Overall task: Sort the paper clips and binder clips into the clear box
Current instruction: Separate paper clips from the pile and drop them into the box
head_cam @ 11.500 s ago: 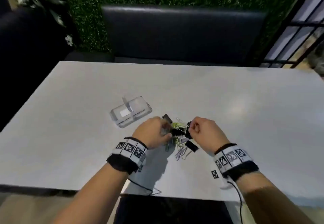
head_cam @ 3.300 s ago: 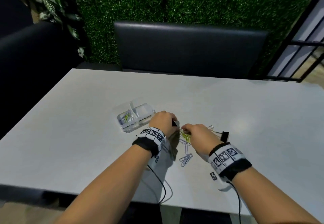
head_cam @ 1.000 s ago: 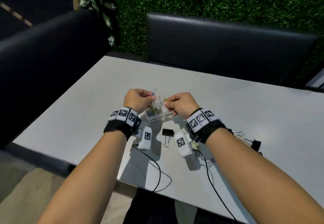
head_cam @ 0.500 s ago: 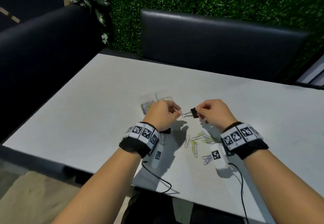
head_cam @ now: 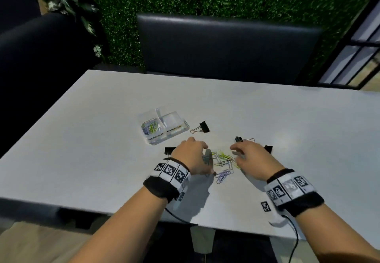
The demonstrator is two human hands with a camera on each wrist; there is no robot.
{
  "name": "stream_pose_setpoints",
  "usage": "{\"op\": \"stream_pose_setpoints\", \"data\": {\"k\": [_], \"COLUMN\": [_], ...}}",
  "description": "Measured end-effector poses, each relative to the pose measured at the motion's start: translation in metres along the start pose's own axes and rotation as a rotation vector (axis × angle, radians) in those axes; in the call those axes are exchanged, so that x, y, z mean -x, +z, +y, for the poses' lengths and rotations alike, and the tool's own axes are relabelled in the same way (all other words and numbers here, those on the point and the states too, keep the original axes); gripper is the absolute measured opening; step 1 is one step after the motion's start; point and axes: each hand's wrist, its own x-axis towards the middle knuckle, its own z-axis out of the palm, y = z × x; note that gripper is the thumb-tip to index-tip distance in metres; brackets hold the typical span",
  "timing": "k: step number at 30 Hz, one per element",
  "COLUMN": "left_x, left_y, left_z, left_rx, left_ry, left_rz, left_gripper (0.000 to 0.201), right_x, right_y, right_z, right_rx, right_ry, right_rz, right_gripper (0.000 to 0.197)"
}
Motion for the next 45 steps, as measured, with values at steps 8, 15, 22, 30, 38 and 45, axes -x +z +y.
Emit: {"op": "stream_pose_setpoints", "data": {"k": [8, 15, 22, 30, 38, 45], "left_x": [0.001, -0.009, -0.024, -0.030, -0.029, -0.020], "left_y": [0.017, 0.017, 0.018, 0.016, 0.018, 0.013], "left_z": [0.004, 0.003, 0.020, 0.016, 0.018, 0.027], "left_rx": [0.144, 0.136, 0.149, 0.287, 0.126, 0.040], "left_ry": [0.003, -0.011, -0.029, -0.093, -0.047, -0.057], "left_rz": [0.069, 0.132, 0.188, 0.153, 0.198, 0.136], "left_gripper": [0.076, 0.077, 0.027, 0.015, 0.026, 0.023], "right_x": [0.006, -0.003, -0.022, -0.034, -0.032, -0.039], "right_y": [0.025, 0.015, 0.034, 0.030, 0.035, 0.037], "right_z": [-0.002, -0.003, -0.021, -0.009, -0.014, -0.017], "right_rx": [0.011, 0.008, 0.179, -0.006, 0.115, 0.040], "right_ry": [0.092, 0.152, 0.097, 0.213, 0.229, 0.259], "right_rz": [0.020, 0.109, 0.086, 0.079, 0.063, 0.116], "right_gripper": [0.032, 0.047, 0.023, 0.002, 0.039, 0.006]}}
